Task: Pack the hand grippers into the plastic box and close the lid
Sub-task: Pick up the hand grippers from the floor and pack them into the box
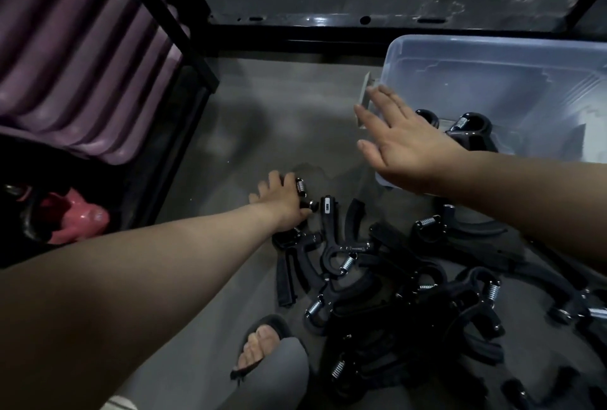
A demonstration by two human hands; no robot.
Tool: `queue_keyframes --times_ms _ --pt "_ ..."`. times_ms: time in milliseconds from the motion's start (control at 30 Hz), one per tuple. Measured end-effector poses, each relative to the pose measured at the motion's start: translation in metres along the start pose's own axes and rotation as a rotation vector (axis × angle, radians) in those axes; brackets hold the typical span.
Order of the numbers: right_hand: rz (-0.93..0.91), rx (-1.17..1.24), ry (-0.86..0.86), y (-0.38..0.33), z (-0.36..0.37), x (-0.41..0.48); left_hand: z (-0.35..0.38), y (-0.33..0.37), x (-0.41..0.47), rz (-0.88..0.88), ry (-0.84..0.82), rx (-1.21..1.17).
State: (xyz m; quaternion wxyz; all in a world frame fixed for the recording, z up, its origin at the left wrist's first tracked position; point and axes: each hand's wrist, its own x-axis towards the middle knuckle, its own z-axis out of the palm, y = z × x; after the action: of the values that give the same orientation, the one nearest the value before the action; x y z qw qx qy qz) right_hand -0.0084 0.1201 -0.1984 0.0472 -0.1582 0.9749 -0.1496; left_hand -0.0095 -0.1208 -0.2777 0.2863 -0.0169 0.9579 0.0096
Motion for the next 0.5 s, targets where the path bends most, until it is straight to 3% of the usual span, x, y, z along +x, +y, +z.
queue_keyframes --times_ms 133,233,300,400,500 --pt "0.001 -0.009 0.005 0.0 0.001 0.002 0.002 0.001 0.004 -0.073 -0.087 -0.128" --pt "0.001 -0.015 0.011 0.001 0.002 0.002 -0.001 0.001 0.007 -0.116 -0.052 -0.102" --pt "0.004 -0.014 0.009 0.002 0.003 0.002 -0.007 0.002 0.009 -0.123 -0.026 -0.21" --pt "-0.003 -0.013 0.01 0.003 0.004 0.002 -0.021 0.006 0.014 -0.049 -0.011 -0.604" --pt "-0.009 -0.018 0.021 0.004 0.006 0.002 -0.042 0.016 0.008 0.014 -0.179 -1.127"
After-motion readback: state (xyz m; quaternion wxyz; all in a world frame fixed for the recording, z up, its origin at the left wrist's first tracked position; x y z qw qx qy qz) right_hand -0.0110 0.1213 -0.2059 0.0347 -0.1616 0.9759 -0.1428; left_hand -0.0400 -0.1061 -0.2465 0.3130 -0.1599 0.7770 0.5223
